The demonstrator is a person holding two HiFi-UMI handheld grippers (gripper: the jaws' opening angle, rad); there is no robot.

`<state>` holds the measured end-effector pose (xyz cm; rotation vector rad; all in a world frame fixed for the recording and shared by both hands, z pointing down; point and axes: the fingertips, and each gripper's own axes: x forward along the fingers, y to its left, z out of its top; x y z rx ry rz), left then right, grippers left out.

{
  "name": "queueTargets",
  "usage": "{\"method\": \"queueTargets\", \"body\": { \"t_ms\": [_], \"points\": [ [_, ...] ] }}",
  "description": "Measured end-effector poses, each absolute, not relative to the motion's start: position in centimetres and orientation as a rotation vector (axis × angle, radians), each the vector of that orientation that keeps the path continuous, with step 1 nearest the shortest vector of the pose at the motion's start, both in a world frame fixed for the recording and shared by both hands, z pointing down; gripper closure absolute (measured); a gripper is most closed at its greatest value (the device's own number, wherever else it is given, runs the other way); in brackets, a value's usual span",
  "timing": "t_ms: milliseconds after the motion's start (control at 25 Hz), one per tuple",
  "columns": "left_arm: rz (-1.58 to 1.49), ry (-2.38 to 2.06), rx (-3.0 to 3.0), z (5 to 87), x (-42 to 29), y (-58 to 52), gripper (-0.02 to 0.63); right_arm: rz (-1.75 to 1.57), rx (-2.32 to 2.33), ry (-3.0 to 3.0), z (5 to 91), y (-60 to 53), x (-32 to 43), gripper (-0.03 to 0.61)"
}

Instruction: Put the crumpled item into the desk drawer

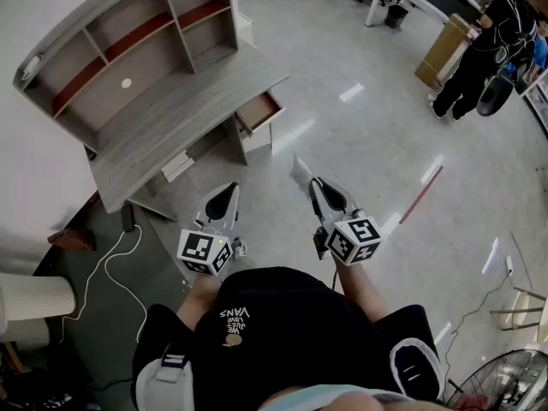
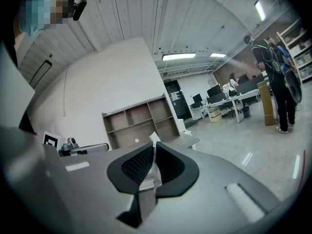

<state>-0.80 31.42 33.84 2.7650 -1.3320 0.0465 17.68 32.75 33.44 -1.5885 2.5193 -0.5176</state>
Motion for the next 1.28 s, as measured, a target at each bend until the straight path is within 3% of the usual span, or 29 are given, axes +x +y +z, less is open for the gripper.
{"method": "queueTargets", "body": {
  "t_ms": [480, 1280],
  "points": [
    [0.062, -1.235, 2.755, 35.8, -0.5, 29.5, 0.561, -0.641, -1.581, 2.447, 35.4, 31.2, 17.8, 0.557],
    [0.139, -0.94, 2.859, 38.1, -4.8, 12.3, 0.558, -0.713, -1.788, 2.295, 37.5, 15.9, 12.5, 0.557]
  ]
}}
